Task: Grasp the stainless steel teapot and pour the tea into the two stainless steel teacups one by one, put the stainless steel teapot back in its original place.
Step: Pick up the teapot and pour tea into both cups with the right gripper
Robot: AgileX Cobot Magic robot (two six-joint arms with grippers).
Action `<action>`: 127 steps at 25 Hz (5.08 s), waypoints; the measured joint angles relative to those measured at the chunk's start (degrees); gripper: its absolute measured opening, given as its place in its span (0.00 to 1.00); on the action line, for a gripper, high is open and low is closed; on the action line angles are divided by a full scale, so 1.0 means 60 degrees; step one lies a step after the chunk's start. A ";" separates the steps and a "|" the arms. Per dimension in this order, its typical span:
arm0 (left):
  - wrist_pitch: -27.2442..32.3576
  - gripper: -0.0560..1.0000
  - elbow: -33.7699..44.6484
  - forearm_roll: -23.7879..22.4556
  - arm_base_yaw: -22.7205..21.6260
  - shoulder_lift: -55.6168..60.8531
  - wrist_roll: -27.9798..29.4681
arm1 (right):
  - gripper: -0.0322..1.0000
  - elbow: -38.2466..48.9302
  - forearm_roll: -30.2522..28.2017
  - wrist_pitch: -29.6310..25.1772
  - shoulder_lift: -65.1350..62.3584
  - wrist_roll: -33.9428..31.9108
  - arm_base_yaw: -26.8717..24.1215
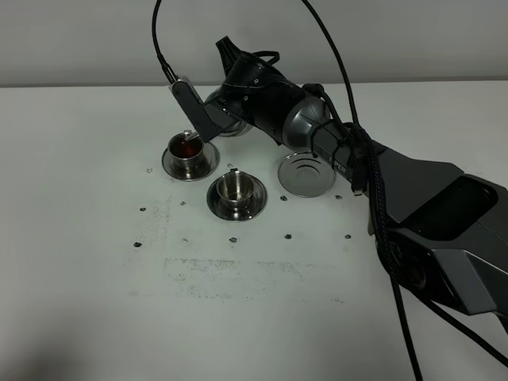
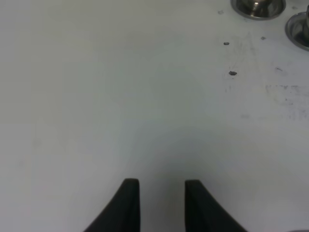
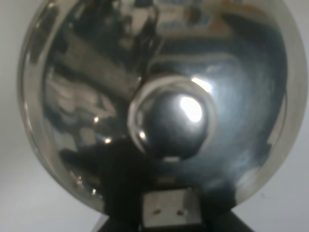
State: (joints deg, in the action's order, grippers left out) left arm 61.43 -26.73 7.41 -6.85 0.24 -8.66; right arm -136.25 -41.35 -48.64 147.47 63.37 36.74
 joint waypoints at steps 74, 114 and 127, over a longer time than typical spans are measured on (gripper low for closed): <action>0.0000 0.32 0.0002 0.0000 0.0000 0.0000 -0.0008 | 0.20 0.1753 0.7087 -0.2378 -0.1389 -0.9005 0.1056; 0.0000 0.32 0.0002 0.0000 0.0000 0.0000 -0.0010 | 0.20 0.8013 0.3234 0.0673 -0.5225 -0.2996 -0.1059; 0.0000 0.32 0.0002 0.0000 0.0000 0.0000 -0.0054 | 0.20 0.7774 0.1774 0.0541 -0.4758 -0.1585 -0.1059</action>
State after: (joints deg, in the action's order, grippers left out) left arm 61.43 -26.72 7.41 -6.85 0.24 -8.98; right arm -89.61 -30.71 -45.40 118.92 53.87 30.38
